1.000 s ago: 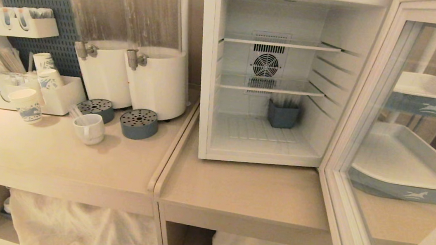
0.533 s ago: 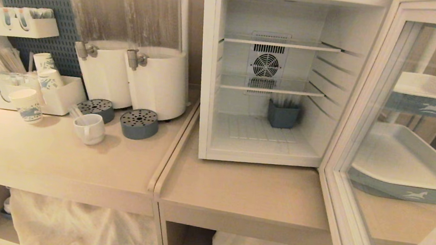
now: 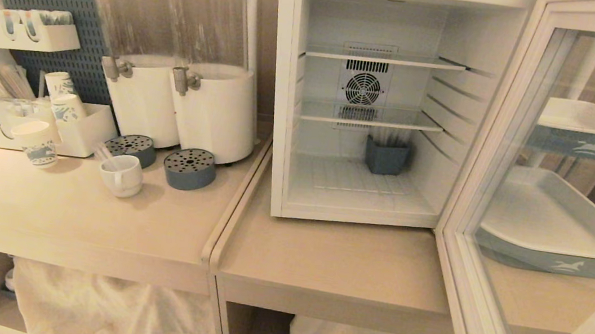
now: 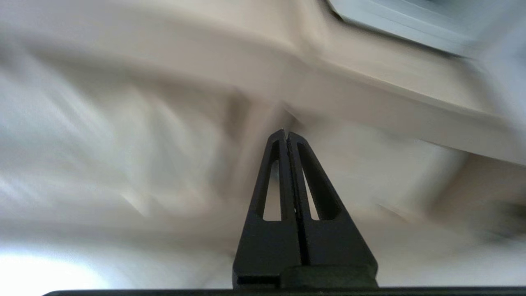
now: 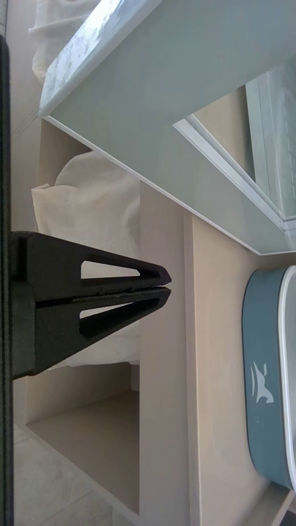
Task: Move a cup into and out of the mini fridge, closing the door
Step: Put the ceramic cup in the freezer
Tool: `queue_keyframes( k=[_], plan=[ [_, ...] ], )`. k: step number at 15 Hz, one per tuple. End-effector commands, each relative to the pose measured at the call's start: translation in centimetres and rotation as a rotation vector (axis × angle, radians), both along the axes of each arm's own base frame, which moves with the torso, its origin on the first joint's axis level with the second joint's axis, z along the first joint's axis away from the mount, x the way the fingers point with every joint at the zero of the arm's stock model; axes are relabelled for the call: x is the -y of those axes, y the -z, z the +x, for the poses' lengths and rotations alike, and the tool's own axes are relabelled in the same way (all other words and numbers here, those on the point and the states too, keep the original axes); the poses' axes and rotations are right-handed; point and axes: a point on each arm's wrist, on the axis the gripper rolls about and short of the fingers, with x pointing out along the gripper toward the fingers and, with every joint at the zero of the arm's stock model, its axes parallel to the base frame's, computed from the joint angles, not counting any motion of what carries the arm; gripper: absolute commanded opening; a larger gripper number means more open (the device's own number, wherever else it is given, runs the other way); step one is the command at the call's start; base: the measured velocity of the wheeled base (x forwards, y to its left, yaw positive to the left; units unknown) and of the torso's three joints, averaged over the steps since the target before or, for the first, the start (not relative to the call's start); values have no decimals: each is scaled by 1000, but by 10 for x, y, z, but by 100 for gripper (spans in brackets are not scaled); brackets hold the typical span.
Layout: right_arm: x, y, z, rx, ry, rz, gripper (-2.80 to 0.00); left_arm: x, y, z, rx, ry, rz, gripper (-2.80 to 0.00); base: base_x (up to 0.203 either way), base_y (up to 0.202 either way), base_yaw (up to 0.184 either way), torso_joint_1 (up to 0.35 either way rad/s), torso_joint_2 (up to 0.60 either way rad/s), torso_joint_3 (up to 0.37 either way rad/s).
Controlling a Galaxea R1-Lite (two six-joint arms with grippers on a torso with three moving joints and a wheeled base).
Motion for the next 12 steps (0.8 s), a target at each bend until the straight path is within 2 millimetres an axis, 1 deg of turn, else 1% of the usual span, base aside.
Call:
queue_keyframes(
  k=[1,2,3,7,9,12],
  plan=[
    [0,0,0,-2,-1,0,-280,-1,6,10,244,-61,103,-280,0,0,0,0,0,0],
    [0,0,0,-2,-1,0,-280,-2,9,11,241,-92,140,-280,0,0,0,0,0,0],
    [0,0,0,-2,-1,0,-280,-3,13,10,198,-119,172,-280,0,0,0,0,0,0],
    [0,0,0,-2,1,0,-280,-3,12,10,205,-131,182,-280,0,0,0,0,0,0],
    [0,0,0,-4,-1,0,-280,-3,12,10,204,-130,178,-280,-141,0,1,0,14,2],
    [0,0,0,-4,0,0,-280,-3,10,10,223,-131,172,-280,-198,0,1,-1,1,2]
  ],
)
